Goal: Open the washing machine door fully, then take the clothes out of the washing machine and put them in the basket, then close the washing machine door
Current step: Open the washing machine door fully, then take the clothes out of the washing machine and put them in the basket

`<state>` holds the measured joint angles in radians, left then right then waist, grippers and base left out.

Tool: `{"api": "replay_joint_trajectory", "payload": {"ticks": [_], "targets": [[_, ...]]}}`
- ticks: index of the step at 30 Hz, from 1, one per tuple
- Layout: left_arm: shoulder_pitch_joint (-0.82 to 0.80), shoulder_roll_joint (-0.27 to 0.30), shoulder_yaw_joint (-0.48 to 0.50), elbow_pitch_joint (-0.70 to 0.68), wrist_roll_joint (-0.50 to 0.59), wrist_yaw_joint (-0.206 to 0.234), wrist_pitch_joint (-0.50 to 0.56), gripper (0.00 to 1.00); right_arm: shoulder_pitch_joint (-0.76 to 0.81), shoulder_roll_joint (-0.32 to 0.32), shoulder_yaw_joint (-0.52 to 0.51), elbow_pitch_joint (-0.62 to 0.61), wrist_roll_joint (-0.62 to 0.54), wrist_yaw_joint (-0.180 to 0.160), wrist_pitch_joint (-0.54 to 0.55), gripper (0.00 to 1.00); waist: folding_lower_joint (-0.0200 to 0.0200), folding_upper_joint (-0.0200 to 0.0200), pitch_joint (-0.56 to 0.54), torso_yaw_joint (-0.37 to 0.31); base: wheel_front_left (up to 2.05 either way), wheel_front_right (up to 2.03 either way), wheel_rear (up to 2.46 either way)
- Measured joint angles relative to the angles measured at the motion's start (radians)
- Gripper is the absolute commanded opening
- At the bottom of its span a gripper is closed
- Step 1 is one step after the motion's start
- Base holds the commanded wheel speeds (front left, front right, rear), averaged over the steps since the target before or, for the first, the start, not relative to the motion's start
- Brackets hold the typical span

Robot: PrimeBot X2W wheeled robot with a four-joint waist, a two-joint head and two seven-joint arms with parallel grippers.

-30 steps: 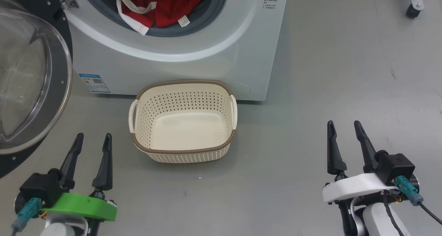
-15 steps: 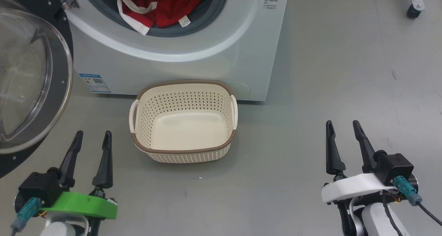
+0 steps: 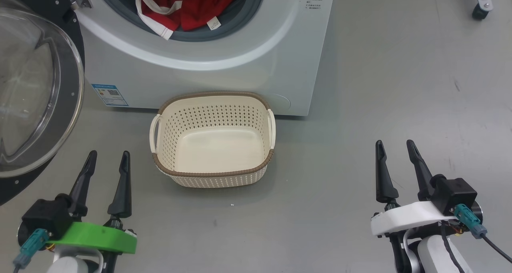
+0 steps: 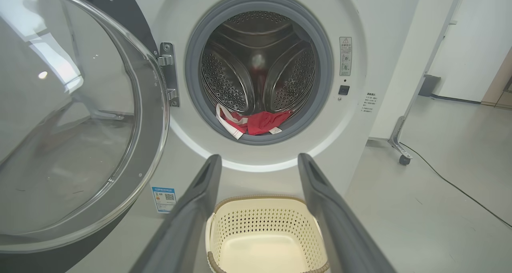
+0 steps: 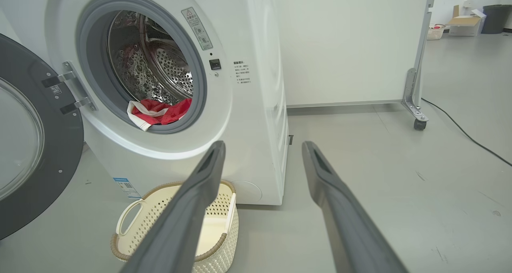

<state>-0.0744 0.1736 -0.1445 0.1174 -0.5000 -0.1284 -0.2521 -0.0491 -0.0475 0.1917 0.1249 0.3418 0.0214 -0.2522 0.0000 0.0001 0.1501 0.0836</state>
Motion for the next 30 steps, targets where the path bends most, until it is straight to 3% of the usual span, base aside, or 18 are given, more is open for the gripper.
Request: {"api": "replay_joint_trajectory", "payload": {"ticks": [15,30], "targets": [[0.001,0.016,-0.049,-0.035,-0.042,0.000,0.000,1.00,0.001,0.000,0.003,0.001,-0.010,-0.007,0.000,1.00,0.0000,0.0000,-0.001,0.001,0.21,-0.21,0.00],[0.005,0.030,-0.044,-0.038,-0.055,0.000,0.000,1.00,0.001,0.000,0.004,0.005,-0.010,-0.015,0.000,1.00,0.0000,0.0000,-0.001,0.009,0.82,-0.82,0.00]]}}
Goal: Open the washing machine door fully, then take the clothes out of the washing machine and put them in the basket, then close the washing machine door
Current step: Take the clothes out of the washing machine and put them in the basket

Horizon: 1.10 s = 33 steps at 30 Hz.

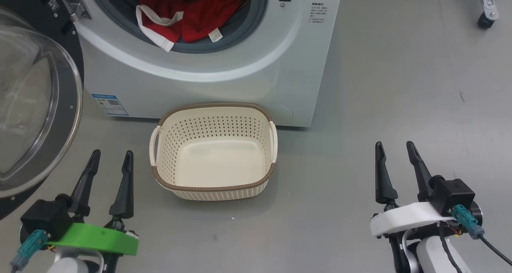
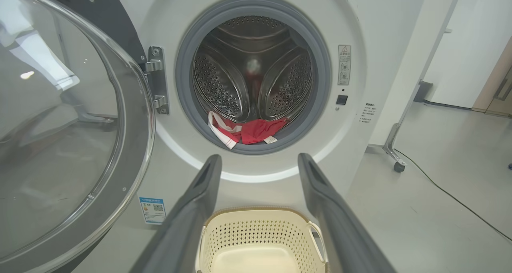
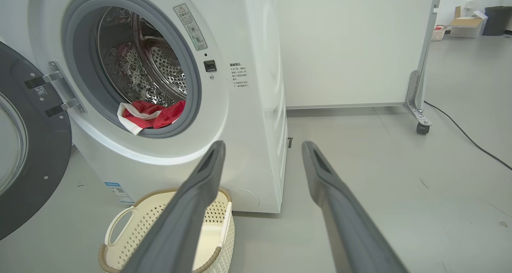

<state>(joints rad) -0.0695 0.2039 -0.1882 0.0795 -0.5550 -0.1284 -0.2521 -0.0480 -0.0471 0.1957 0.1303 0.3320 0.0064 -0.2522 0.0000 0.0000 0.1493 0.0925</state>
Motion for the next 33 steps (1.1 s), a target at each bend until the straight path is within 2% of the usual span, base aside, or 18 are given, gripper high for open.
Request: {"api": "replay_joint_trajectory", "payload": {"ticks": [18,33], "targets": [[0.014,0.014,-0.006,0.010,0.019,0.000,0.000,1.00,0.000,0.000,0.000,0.004,0.000,-0.002,0.000,1.00,0.0000,0.0000,0.008,0.008,1.12,-1.12,0.00],[0.014,0.013,-0.004,0.018,0.021,0.000,0.000,1.00,0.000,0.000,0.002,0.005,0.003,-0.009,0.000,1.00,0.0000,0.0000,0.008,0.008,0.46,-0.46,0.00]]}}
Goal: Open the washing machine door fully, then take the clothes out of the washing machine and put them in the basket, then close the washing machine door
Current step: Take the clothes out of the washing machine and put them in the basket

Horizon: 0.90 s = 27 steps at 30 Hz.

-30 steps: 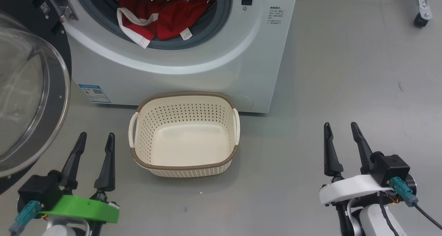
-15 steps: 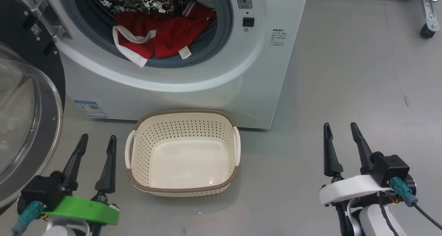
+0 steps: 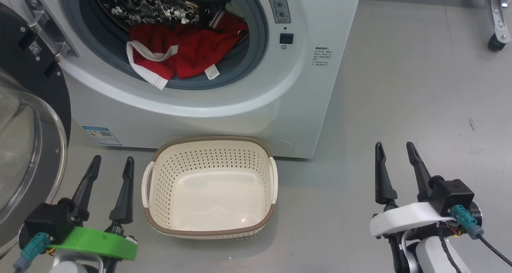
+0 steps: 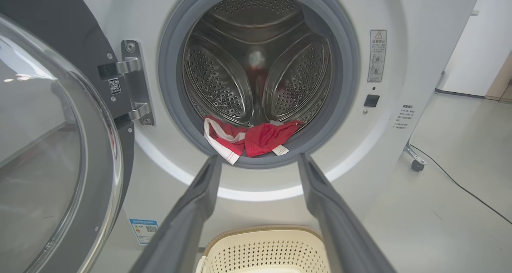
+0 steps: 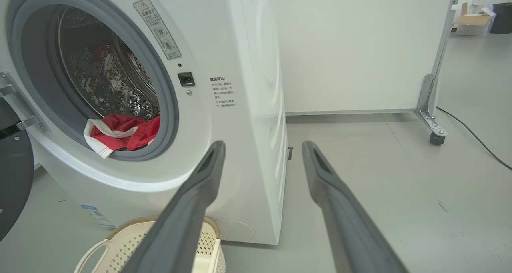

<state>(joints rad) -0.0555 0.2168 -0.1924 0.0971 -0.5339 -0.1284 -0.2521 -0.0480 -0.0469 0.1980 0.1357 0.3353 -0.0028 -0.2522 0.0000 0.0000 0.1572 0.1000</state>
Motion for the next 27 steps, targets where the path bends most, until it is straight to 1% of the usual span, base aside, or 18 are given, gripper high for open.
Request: {"api": "replay_joint_trajectory", "payload": {"ticks": [27], "targets": [[0.000,-0.006,0.009,0.011,0.010,0.000,0.000,1.00,0.000,0.000,0.004,0.001,0.009,0.000,0.000,1.00,0.0000,0.0000,-0.007,-0.003,0.01,-0.01,0.00]]}}
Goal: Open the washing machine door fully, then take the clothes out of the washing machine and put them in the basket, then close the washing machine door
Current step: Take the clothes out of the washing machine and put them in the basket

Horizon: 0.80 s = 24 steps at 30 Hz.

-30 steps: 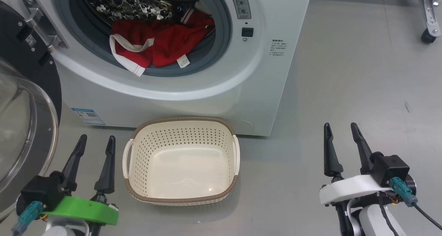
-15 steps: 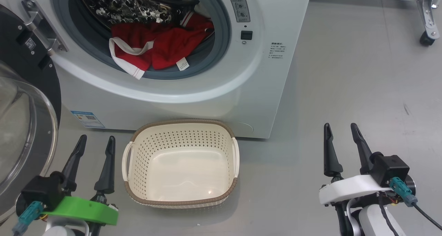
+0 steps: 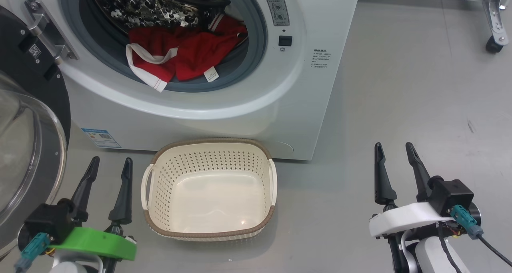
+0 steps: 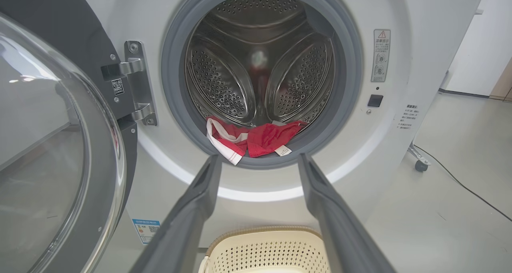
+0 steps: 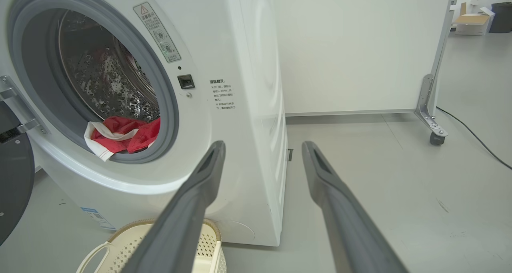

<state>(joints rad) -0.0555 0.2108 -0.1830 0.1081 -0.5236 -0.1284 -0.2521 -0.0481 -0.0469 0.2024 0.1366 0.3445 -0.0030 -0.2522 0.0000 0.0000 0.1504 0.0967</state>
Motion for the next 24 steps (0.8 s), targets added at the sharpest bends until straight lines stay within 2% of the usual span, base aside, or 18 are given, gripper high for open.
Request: {"api": "replay_joint_trajectory", "payload": {"ticks": [15,24], "targets": [[0.000,0.000,0.004,0.001,0.000,0.000,0.000,1.00,0.000,0.000,0.007,-0.001,0.000,0.000,0.000,1.00,0.0000,0.0000,0.007,-0.005,0.00,0.00,0.00],[0.000,0.012,0.034,-0.016,-0.002,0.000,0.000,1.00,-0.003,0.000,0.037,-0.014,0.000,-0.009,0.000,1.00,0.0000,0.0000,0.049,-0.023,0.00,0.00,0.00]]}}
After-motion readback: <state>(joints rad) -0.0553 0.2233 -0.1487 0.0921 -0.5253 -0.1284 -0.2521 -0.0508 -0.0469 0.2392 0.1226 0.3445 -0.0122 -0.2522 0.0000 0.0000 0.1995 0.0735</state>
